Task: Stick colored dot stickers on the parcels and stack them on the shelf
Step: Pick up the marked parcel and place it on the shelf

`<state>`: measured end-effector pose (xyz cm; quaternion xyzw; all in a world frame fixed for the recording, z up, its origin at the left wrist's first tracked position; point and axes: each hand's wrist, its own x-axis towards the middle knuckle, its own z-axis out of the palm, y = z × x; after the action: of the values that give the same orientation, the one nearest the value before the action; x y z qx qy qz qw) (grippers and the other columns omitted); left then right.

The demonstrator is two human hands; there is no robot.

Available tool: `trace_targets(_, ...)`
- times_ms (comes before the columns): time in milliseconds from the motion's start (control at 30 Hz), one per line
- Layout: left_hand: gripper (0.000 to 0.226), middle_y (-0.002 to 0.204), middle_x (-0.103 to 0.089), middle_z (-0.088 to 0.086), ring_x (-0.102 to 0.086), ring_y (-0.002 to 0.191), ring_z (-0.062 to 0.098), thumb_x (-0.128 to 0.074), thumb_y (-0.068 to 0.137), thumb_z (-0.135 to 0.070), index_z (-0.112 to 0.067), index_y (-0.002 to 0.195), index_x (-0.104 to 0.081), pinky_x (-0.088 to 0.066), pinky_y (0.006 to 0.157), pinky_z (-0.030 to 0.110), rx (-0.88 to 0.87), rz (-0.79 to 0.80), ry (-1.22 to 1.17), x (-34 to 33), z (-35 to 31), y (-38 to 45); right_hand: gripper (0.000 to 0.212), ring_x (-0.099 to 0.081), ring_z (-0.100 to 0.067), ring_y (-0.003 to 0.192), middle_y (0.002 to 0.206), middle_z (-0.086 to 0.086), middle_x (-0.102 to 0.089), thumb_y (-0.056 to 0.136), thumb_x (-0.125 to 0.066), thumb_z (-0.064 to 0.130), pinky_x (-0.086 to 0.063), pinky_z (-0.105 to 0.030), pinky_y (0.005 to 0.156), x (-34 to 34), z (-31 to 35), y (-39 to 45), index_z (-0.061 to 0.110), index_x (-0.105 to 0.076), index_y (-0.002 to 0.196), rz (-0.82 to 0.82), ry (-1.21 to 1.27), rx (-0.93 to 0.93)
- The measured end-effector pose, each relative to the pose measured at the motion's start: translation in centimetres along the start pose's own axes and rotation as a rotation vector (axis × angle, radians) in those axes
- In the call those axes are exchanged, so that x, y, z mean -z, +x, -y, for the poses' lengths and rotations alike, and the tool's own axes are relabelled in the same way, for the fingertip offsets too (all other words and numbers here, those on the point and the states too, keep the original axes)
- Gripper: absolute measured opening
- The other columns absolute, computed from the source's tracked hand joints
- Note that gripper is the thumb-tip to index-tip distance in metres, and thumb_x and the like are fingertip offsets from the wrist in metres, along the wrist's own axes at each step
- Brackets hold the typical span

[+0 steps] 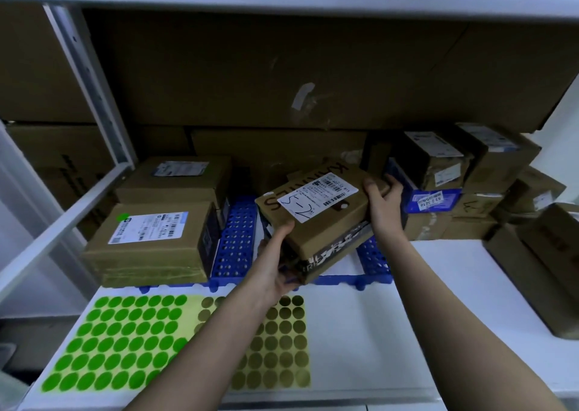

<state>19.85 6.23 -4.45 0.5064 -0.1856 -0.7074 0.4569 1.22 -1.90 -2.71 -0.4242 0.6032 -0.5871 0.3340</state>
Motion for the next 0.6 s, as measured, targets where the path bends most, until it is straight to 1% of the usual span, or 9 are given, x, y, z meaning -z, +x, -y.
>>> trace_targets(100,0.102,0.122,-0.055,0.016,-0.059,0.104,0.037,-0.084,0.053,-0.048,-0.031,0.140,-0.034,-0.056,0.080,0.050,-0.025,-0.012,-0.089,-0.6,0.7,0.5,0.084,-0.028,-0.027,0.140,0.154,-0.009,-0.021,0.088,-0.063,0.042,-0.027,-0.042,0.115,-1.4,-0.4,-1.9,0.016,-0.014,0.152,-0.089,-0.023,-0.039)
trace_targets(167,0.121,0.121,-0.058,0.015,-0.060,0.103,0.036,-0.089,0.036,-0.050,-0.031,0.141,-0.033,-0.057,0.076,0.047,-0.044,-0.024,-0.129,-1.4,1.3,0.5,0.092,-0.026,-0.029,0.140,0.156,-0.004,-0.014,0.084,-0.065,0.047,-0.028,-0.047,0.115,-2.5,-0.9,-3.6,0.024,-0.007,0.152,-0.009,0.088,-0.122)
trace_targets(233,0.117,0.116,-0.062,0.013,-0.062,0.102,0.033,-0.088,0.039,-0.051,-0.029,0.141,-0.034,-0.058,0.079,0.045,-0.074,-0.046,-0.145,-2.2,2.0,0.6,0.094,-0.031,-0.031,0.136,0.155,-0.002,-0.015,0.082,-0.066,0.050,-0.033,-0.051,0.111,-3.2,-1.4,-5.2,0.034,-0.005,0.152,0.107,0.168,-0.200)
trace_targets(333,0.081,0.114,-0.062,0.011,-0.060,0.107,0.030,-0.081,0.063,-0.043,-0.028,0.131,-0.040,-0.052,0.092,0.046,-0.099,-0.053,-0.200,-2.6,3.3,0.7,0.099,-0.041,-0.030,0.128,0.150,0.001,-0.025,0.071,-0.069,0.062,-0.040,-0.049,0.106,-3.4,-2.1,-6.5,0.044,-0.011,0.149,0.188,0.225,-0.282)
trace_targets(367,0.086,0.116,-0.062,0.008,-0.059,0.109,0.028,-0.082,0.060,-0.046,-0.029,0.133,-0.040,-0.052,0.093,0.044,-0.098,-0.050,-0.194,-2.6,3.6,0.6,0.101,-0.046,-0.029,0.125,0.148,-0.001,-0.031,0.065,-0.070,0.066,-0.044,-0.047,0.102,-3.3,-2.3,-6.6,0.045,-0.015,0.147,0.211,0.245,-0.309)
trace_targets(433,0.105,0.125,-0.059,0.003,-0.056,0.114,0.024,-0.083,0.049,-0.053,-0.034,0.140,-0.034,-0.049,0.093,0.041,-0.112,-0.068,-0.134,-2.5,4.2,0.4,0.091,-0.057,-0.025,0.113,0.139,-0.007,-0.047,0.071,-0.069,0.059,-0.051,-0.037,0.088,-2.8,-2.7,-6.8,0.040,-0.021,0.147,0.252,0.327,-0.340)
trace_targets(533,0.112,0.140,-0.045,0.002,-0.048,0.123,0.025,-0.080,0.060,-0.054,-0.038,0.148,-0.012,-0.041,0.101,0.046,-0.224,-0.218,-0.138,-1.6,4.2,0.0,0.065,-0.069,-0.026,0.094,0.121,-0.009,-0.063,0.083,-0.063,0.049,-0.056,-0.036,0.070,-1.8,-2.8,-6.5,0.037,-0.036,0.140,0.313,0.414,-0.387)
trace_targets(567,0.115,0.141,-0.044,0.003,-0.049,0.122,0.026,-0.079,0.060,-0.057,-0.038,0.149,-0.009,-0.042,0.098,0.045,-0.243,-0.236,-0.133,-1.1,3.8,-0.1,0.062,-0.070,-0.026,0.092,0.119,-0.009,-0.065,0.082,-0.063,0.050,-0.057,-0.037,0.069,-1.4,-2.8,-6.3,0.037,-0.039,0.138,0.340,0.406,-0.388)
trace_targets(600,0.109,0.135,-0.049,0.003,-0.053,0.116,0.024,-0.075,0.062,-0.058,-0.035,0.149,-0.013,-0.046,0.090,0.040,-0.253,-0.221,-0.114,-0.5,3.2,-0.3,0.064,-0.071,-0.026,0.092,0.120,-0.010,-0.065,0.079,-0.064,0.053,-0.057,-0.037,0.069,-1.1,-2.7,-6.2,0.037,-0.041,0.137,0.365,0.398,-0.385)
